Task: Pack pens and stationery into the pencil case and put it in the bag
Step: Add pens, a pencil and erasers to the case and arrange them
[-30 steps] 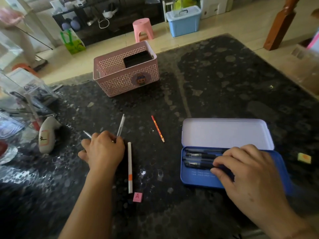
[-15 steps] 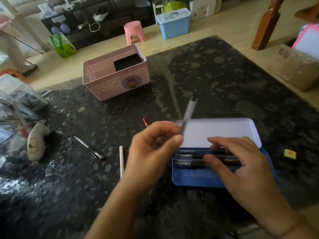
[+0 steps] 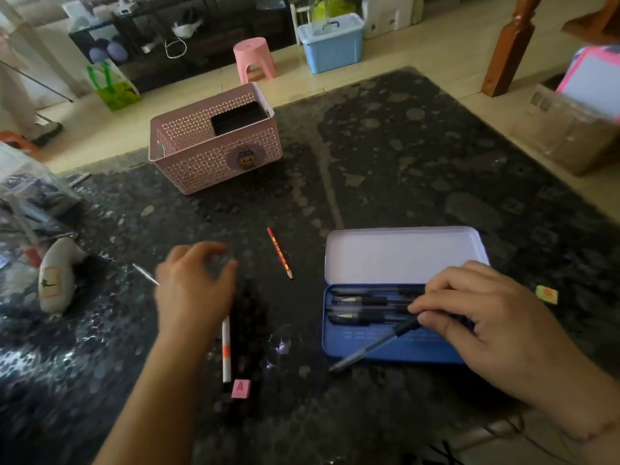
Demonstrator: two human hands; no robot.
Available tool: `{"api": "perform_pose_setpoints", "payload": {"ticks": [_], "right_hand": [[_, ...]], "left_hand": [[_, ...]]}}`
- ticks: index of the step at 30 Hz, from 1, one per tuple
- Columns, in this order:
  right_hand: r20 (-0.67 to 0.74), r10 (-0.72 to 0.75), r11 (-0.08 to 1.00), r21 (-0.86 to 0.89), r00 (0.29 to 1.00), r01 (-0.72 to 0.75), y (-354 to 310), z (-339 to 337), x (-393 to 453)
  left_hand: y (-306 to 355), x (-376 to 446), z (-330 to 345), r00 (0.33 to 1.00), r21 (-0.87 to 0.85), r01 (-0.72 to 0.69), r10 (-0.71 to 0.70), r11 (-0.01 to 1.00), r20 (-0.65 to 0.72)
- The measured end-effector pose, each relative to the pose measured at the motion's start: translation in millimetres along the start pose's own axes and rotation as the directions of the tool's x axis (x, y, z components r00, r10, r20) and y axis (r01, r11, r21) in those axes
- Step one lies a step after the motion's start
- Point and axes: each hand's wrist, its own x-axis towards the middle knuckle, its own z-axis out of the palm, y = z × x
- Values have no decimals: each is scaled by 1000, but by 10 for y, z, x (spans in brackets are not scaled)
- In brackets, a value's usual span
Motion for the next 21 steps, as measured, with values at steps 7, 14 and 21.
{"api": "perform_pose_setpoints", "payload": {"ticks": [7,14,21], "right_hand": [[-8,83,996,-37,997,-83,3,-122,-9],[83,145,972,-199,986,-127,1,-104,-24],[-55,161,975,-148,985,-167,-24,-68,2]], "left_hand": [[-416,95,-76,878,323,400,-459,858,132],[-389,88,-110,901,306,381,-424,873,87],[77,-16,-202,996,-268,33,-9,963,90]]}}
